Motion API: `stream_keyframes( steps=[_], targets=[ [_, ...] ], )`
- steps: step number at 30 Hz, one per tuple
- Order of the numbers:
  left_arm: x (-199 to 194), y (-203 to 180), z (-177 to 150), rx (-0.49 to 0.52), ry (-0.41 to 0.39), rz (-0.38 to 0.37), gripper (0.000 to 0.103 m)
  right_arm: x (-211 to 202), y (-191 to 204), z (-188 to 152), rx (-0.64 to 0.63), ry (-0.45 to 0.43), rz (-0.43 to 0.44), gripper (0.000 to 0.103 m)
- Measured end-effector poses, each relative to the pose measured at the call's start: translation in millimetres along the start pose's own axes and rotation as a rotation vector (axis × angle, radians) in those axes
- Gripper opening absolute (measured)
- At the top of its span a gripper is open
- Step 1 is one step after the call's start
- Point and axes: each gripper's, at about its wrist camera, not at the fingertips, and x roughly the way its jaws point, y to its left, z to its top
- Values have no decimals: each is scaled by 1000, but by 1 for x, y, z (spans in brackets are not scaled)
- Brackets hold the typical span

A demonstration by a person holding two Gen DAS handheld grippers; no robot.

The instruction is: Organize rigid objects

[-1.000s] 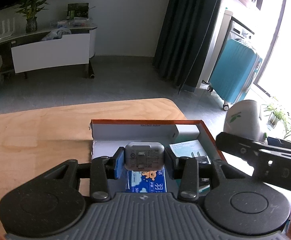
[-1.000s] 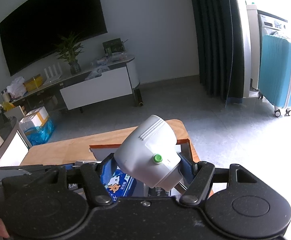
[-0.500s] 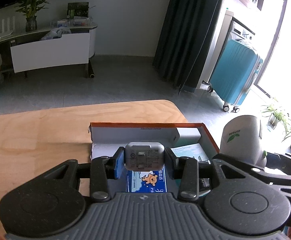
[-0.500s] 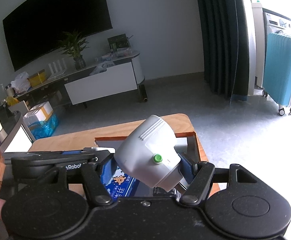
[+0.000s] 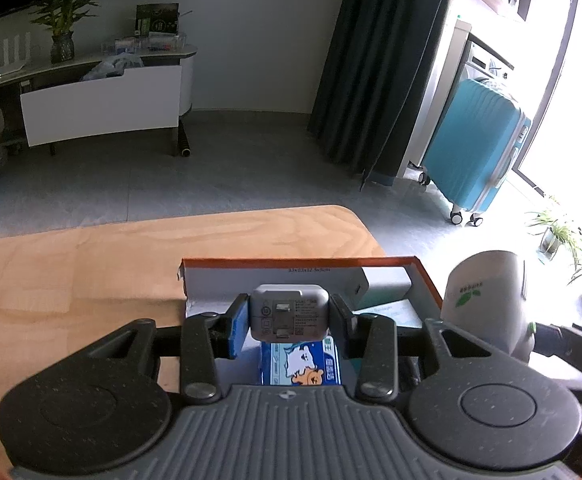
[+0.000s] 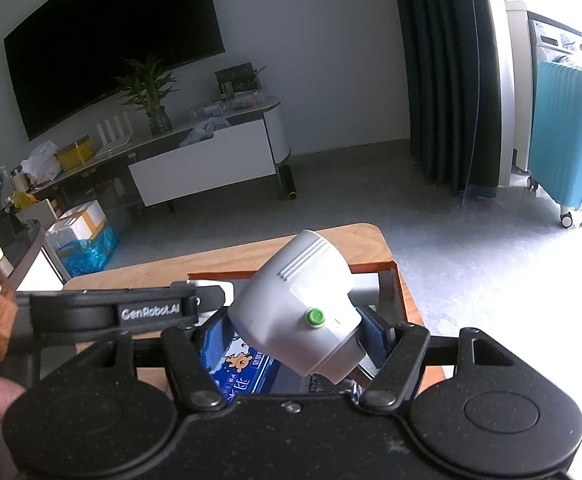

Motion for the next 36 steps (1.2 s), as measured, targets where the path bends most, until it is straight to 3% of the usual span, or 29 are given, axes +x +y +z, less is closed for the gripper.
stream_keyframes(
  steps=[16, 26, 29, 32, 36],
  targets=[
    [24, 0, 7, 13, 49, -29, 42, -5, 3, -10, -15, 18, 59, 86],
    [39, -6, 10, -2, 69, -66, 43, -21, -10, -18, 32, -11, 21, 87],
    [36, -7, 12, -1, 54, -70, 57, -26, -10, -20, 32, -21, 23, 87],
    [30, -3, 11, 0, 53, -60, 62, -30, -12, -21, 43, -32, 16, 87],
    [16, 0, 7, -4, 54, -35, 75, -38, -12, -24, 45, -39, 18, 87]
  ],
)
